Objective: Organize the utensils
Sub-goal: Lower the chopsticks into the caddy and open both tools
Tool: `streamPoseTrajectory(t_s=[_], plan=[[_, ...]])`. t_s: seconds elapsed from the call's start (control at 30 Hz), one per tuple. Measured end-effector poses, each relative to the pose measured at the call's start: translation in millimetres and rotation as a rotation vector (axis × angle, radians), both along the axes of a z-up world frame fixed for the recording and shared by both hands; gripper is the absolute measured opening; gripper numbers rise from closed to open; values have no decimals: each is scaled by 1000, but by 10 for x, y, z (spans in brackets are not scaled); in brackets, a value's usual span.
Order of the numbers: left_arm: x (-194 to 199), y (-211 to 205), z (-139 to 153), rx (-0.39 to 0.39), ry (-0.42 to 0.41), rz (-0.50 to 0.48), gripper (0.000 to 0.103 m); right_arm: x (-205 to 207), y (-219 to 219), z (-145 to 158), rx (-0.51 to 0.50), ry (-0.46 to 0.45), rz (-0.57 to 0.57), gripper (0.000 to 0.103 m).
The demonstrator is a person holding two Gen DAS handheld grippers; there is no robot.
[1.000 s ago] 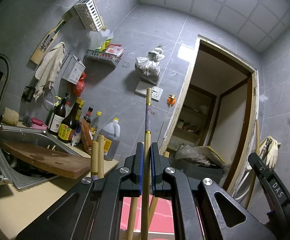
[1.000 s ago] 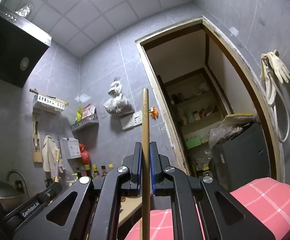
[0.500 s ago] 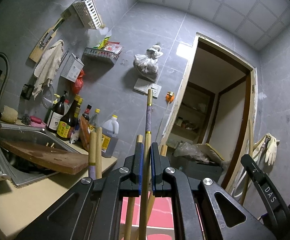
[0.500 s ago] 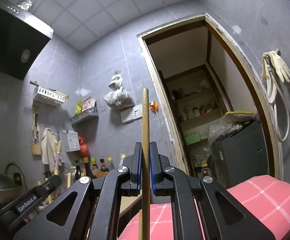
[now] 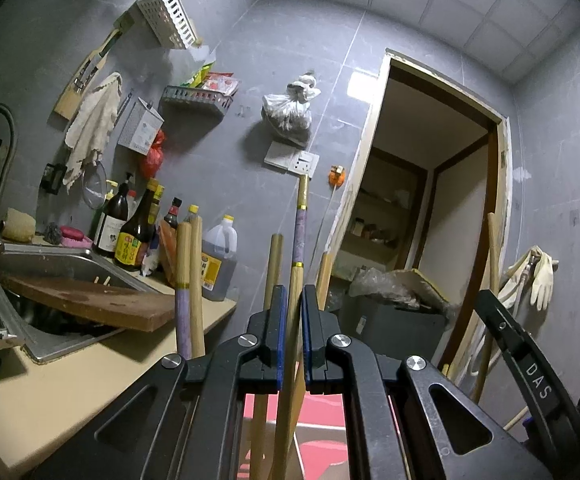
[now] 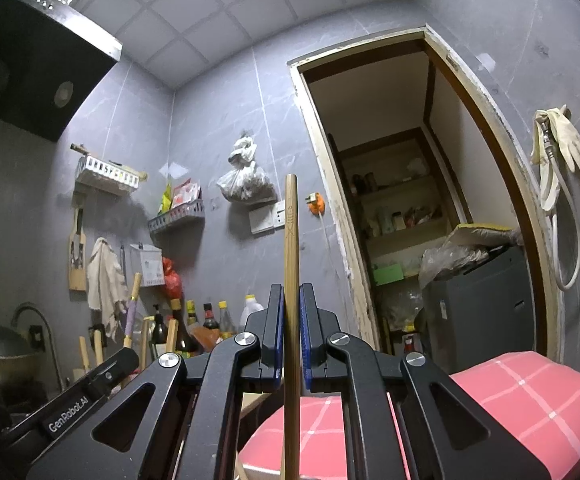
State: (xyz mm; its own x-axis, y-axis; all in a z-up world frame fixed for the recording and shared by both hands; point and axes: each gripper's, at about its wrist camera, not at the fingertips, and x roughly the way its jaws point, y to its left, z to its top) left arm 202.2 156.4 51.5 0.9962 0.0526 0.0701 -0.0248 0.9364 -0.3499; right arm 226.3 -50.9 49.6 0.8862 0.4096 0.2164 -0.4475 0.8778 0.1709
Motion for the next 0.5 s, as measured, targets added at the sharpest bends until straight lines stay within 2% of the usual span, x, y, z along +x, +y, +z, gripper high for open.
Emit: streamPoseTrajectory(t_s=[0.5], plan=[[-10,2,-145,18,65,-39,5,-13,69,-71,-39,38,23,6]])
